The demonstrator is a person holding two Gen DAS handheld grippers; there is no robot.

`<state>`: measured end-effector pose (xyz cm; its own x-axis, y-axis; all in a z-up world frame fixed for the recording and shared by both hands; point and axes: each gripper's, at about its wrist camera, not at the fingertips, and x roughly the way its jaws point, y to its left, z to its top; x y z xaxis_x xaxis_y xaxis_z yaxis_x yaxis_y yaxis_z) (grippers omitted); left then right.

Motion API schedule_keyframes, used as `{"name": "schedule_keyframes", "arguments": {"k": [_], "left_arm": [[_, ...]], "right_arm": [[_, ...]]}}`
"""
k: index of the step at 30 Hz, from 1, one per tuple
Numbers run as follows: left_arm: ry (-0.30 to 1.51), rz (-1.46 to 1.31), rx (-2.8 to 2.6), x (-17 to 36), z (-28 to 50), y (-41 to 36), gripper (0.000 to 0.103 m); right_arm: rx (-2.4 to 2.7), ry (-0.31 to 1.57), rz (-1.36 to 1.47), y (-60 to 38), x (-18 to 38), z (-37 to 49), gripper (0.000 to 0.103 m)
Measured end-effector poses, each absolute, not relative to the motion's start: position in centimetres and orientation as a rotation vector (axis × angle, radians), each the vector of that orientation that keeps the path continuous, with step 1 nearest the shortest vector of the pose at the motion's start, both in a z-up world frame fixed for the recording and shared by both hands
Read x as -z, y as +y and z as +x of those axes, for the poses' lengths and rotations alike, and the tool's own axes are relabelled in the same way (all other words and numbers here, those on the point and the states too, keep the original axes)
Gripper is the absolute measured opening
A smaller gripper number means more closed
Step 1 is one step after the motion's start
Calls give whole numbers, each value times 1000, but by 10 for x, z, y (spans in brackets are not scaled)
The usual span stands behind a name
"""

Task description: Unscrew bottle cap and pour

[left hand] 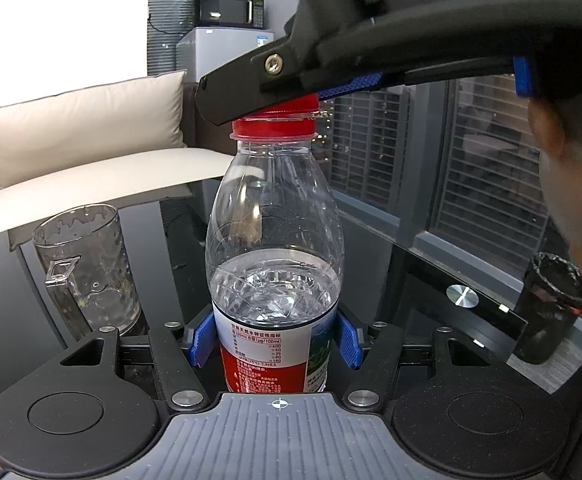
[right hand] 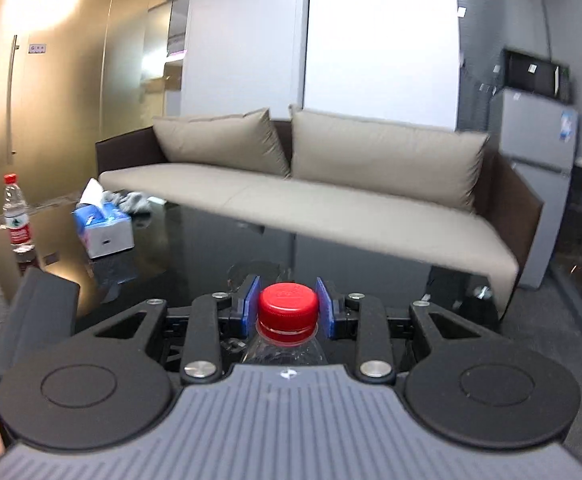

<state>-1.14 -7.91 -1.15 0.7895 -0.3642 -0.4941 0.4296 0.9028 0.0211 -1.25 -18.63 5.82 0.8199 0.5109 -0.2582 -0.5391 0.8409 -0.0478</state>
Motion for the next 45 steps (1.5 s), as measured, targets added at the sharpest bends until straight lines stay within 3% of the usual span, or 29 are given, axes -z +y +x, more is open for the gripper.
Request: {"name": "schedule_keyframes", "arguments": {"k": [15,33,38,41,45], "left_arm": [[488,141,433,14,-11,-82,55],[458,172,459,17,-13,-82,54],[463,162,455,17,-13,-82,54],[468,154,454,16,-12,-80,55],[472,149,454,16,-11,-79,55]], "right_arm": [[-700,122,-105,-212,-42,-5,31],[-1048,182,-161,-255,-56,26,32],[-939,163,-187,-247,-58,9,33],[-824,149,-182,-238,-54,-8,36],[-711,161,-113,-228,-49,-23,53]]}}
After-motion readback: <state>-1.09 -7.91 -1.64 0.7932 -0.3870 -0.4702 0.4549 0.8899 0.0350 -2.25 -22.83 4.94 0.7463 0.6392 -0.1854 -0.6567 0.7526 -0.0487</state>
